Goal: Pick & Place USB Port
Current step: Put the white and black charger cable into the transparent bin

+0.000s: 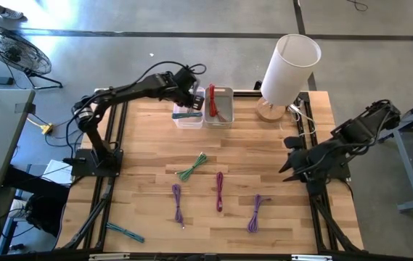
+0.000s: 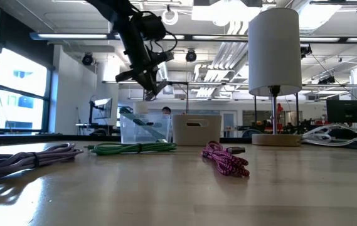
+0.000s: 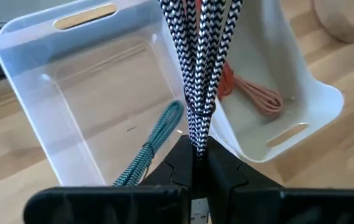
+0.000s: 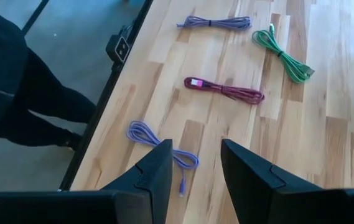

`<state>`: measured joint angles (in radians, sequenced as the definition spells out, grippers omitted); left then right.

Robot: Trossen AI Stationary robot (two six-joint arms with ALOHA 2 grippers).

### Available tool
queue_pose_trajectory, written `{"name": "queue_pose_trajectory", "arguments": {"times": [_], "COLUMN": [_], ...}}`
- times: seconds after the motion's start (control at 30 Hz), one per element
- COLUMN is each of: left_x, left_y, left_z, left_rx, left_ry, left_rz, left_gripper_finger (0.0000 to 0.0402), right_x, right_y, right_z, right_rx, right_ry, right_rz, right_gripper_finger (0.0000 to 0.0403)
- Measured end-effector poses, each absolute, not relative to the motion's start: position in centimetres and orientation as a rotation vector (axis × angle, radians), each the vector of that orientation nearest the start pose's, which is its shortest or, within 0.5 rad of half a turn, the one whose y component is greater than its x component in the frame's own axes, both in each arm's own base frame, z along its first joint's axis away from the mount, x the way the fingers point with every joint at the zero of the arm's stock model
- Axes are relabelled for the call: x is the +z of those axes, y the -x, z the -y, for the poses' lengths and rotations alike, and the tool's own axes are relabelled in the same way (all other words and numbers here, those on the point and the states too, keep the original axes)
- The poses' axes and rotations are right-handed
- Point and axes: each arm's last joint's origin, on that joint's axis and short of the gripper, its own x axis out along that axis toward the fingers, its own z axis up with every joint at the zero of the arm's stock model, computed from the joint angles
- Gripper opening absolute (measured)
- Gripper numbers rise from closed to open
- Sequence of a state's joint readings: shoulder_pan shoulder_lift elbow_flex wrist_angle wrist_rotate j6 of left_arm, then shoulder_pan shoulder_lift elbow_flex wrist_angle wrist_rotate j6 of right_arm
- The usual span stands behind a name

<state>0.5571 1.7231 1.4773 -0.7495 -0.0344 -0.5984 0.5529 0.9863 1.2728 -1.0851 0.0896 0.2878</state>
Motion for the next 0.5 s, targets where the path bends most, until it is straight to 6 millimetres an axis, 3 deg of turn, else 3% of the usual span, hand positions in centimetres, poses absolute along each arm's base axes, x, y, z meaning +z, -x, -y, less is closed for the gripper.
{"name": "queue_pose_trajectory", "arguments": {"times": [0.5], "left_x": [25.1], "left_y": [-32.0], "left_z": [-20.3], "left_rx": [0.768], "left_ry": [0.881], "left_rz": [-0.887], "left_gripper_finger": [0.0011], "right_x": [38.4], "right_y": [-13.3], "right_z": [-7.9], "right_rx": [0.33], "right_ry": [-0.034], "right_rz": [-0.806], "right_gripper_finger": [0.0129]}}
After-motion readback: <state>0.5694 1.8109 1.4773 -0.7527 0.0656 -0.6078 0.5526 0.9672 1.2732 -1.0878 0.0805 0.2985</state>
